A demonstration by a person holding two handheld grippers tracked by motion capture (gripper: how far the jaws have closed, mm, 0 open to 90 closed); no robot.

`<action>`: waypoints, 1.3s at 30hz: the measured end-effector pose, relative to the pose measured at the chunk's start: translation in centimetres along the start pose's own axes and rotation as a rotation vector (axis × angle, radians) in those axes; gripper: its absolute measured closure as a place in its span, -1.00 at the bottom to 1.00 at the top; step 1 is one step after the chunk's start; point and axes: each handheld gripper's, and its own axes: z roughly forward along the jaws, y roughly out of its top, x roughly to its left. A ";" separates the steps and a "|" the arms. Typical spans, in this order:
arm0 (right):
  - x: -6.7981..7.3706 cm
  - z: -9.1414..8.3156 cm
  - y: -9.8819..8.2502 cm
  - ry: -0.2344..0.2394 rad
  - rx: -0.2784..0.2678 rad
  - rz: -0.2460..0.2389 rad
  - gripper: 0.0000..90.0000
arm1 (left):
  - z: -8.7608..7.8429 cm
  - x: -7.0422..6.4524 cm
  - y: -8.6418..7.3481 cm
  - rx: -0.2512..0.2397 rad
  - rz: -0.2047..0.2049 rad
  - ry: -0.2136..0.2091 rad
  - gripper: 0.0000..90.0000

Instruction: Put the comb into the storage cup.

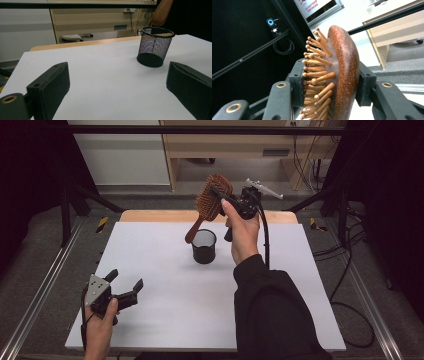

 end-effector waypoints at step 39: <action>-2.0 -1.2 1.4 -0.048 0.011 -0.049 0.16 | 0.0 0.2 -0.2 0.009 0.003 0.002 -0.88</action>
